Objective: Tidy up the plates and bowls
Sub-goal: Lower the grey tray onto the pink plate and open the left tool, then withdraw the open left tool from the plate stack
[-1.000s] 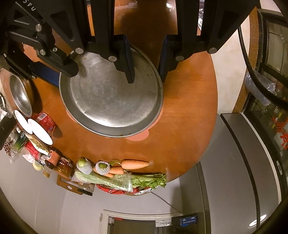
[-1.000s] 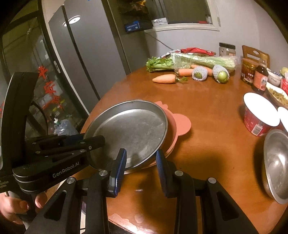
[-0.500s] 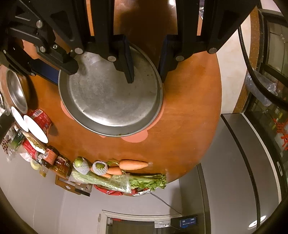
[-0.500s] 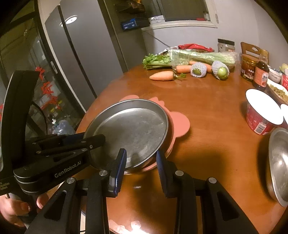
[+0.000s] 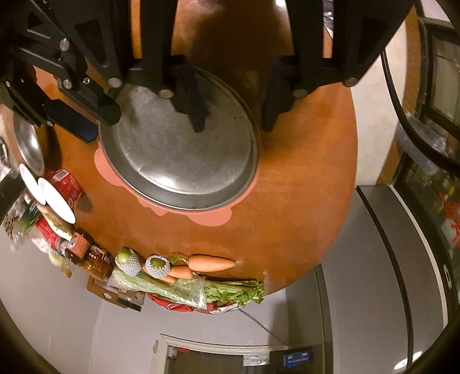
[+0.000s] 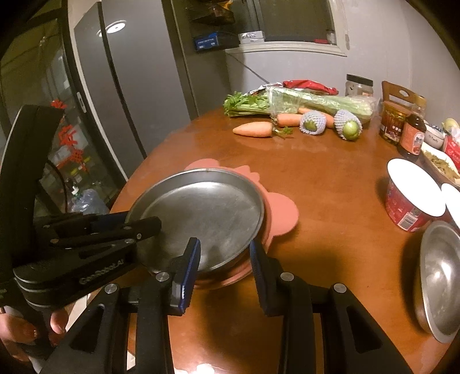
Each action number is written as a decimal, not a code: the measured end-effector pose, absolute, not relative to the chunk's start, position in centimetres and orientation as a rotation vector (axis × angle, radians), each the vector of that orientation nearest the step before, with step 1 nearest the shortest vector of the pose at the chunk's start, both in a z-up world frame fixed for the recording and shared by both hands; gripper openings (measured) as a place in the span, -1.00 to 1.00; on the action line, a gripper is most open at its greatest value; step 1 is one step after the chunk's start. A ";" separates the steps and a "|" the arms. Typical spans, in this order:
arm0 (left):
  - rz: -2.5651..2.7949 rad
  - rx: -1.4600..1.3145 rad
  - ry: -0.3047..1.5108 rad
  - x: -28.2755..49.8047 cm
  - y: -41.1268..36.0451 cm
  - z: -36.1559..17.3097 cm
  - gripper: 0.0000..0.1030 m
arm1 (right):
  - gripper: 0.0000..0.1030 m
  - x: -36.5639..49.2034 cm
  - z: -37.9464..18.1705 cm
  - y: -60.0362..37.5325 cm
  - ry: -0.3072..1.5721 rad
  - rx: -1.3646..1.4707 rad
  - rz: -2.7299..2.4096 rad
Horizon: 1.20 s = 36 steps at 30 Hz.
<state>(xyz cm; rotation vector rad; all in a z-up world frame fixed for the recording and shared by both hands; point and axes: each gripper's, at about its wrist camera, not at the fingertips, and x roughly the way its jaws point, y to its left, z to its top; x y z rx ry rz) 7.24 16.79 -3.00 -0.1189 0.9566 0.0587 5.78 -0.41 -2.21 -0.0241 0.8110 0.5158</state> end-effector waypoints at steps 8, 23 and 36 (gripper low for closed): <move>0.062 -0.115 0.946 6.8 17.0 -3.0 -0.11 | -0.23 5.9 -2.0 -0.8 0.813 -0.020 0.510; 0.075 -0.210 0.933 5.7 19.0 -2.4 0.12 | 0.04 6.6 -2.1 -3.2 0.863 0.080 0.451; -0.016 -0.228 0.998 9.4 17.5 -4.0 0.13 | 0.15 8.5 -4.0 -2.5 0.965 0.183 0.488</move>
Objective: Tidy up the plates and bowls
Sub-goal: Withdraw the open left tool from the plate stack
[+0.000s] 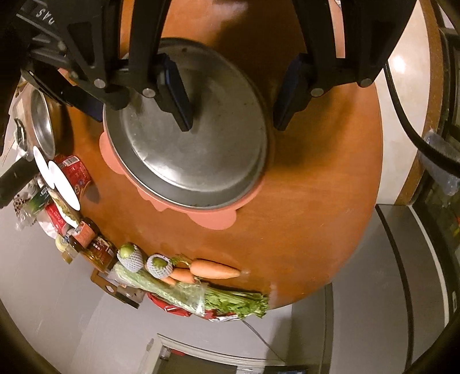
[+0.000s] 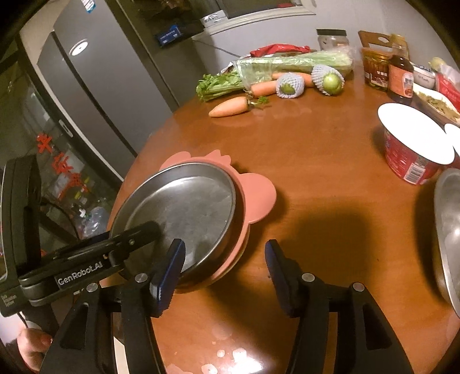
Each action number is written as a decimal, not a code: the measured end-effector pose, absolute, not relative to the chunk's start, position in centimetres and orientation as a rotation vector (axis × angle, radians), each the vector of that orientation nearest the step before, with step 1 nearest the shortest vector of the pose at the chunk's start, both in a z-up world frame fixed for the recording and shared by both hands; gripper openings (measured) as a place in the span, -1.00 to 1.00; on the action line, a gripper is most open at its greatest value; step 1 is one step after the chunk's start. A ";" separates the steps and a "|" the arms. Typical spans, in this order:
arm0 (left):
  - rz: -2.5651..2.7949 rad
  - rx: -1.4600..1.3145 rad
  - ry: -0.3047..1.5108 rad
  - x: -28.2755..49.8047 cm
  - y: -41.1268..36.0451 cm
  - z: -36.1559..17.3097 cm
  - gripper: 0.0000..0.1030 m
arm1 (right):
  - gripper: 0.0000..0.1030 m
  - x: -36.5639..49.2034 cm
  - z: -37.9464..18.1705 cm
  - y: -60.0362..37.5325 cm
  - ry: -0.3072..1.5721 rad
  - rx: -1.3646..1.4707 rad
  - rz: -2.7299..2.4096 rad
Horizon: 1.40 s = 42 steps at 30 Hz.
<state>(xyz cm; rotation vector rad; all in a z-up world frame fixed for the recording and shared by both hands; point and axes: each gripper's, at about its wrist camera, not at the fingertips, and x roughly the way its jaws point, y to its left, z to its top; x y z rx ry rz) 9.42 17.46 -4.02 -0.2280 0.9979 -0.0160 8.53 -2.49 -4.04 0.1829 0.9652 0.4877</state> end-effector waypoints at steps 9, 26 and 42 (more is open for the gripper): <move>-0.016 -0.198 0.987 9.8 16.6 -4.0 0.15 | 0.00 8.7 -4.2 -1.7 0.913 0.109 0.534; -0.056 -0.153 1.000 12.8 12.8 -3.9 0.16 | -0.06 11.0 -4.3 -4.9 0.896 0.078 0.493; -0.072 -0.179 1.014 14.4 11.4 -4.2 0.15 | -0.04 12.7 -4.3 -7.0 0.909 0.095 0.451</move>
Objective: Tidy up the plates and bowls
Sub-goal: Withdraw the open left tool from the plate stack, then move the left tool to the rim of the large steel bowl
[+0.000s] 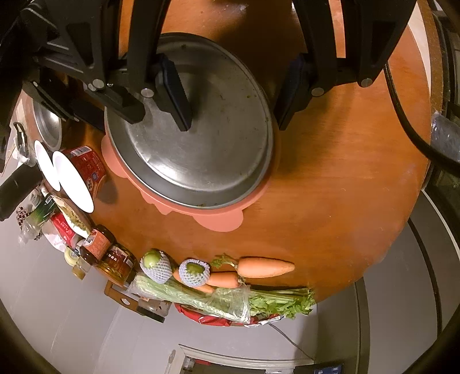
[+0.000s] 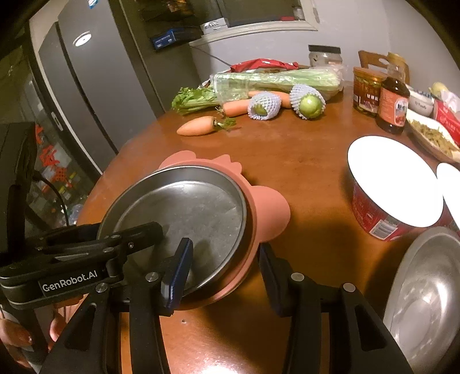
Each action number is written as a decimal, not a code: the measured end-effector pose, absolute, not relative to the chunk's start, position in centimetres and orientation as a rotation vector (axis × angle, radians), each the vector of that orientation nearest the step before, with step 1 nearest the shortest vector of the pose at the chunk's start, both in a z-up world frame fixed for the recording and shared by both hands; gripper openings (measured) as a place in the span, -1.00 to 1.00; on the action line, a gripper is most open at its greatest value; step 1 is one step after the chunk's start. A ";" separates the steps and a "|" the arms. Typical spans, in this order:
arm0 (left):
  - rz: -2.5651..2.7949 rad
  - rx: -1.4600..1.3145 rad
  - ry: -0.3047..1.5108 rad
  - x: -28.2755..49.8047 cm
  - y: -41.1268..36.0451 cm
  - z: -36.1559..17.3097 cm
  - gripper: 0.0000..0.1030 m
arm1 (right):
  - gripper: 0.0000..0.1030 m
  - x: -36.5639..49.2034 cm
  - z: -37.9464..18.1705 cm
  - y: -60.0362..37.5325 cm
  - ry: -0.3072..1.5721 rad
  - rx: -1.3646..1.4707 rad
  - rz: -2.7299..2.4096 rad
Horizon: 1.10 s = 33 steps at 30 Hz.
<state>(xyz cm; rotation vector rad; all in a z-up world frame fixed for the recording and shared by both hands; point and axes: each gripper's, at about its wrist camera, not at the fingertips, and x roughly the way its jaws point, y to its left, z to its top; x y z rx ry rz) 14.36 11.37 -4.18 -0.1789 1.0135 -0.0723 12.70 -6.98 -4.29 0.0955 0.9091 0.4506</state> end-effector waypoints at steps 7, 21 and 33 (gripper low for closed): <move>-0.036 -0.161 0.992 13.8 11.8 -3.3 0.14 | 0.07 12.8 -4.1 -7.0 0.909 0.110 0.435; 0.034 -0.129 0.923 11.1 12.3 -1.3 0.17 | 0.27 11.2 -1.7 -7.9 0.794 0.044 0.346; -0.022 -0.132 0.840 6.8 9.7 2.2 0.26 | 0.36 7.3 2.1 -9.4 0.700 0.029 0.344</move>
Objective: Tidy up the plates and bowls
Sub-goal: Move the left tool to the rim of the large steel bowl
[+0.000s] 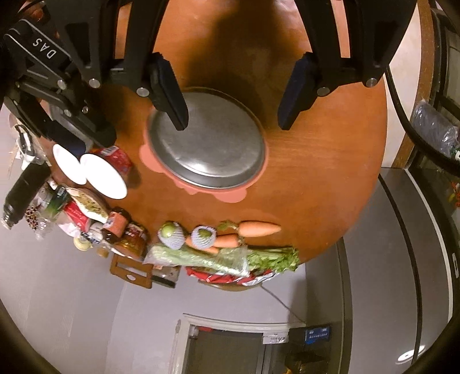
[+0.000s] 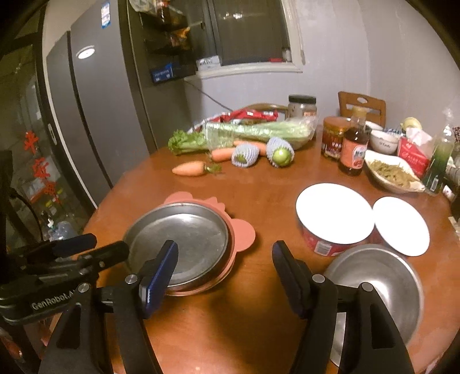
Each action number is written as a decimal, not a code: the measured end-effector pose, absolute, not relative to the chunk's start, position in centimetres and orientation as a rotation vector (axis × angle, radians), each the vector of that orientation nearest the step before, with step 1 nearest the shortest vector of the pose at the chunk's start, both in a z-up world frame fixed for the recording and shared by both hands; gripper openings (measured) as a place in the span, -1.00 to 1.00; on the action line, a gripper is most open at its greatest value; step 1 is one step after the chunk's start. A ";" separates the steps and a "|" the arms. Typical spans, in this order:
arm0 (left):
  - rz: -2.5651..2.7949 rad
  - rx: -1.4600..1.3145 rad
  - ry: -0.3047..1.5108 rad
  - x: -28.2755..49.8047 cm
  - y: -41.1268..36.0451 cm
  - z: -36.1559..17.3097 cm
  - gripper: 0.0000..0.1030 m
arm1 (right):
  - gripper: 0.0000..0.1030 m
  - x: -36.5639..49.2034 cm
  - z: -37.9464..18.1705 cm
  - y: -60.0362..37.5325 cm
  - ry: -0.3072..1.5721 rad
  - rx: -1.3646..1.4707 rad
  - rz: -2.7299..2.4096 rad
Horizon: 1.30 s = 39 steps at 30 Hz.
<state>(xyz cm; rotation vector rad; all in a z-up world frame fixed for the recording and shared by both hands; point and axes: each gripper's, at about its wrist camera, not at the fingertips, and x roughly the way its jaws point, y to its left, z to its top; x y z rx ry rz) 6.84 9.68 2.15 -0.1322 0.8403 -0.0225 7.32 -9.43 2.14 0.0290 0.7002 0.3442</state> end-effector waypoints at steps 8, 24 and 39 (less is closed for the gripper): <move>-0.044 -0.131 0.795 5.6 7.0 4.3 0.30 | 0.37 5.1 5.2 -12.1 0.636 0.065 0.337; -0.162 -0.059 0.783 4.7 -1.7 6.0 0.31 | 0.38 2.1 7.3 -22.3 0.593 0.106 0.184; -0.196 -0.033 0.836 6.4 -6.6 4.2 0.31 | 0.38 1.8 4.8 -31.5 0.636 0.207 0.091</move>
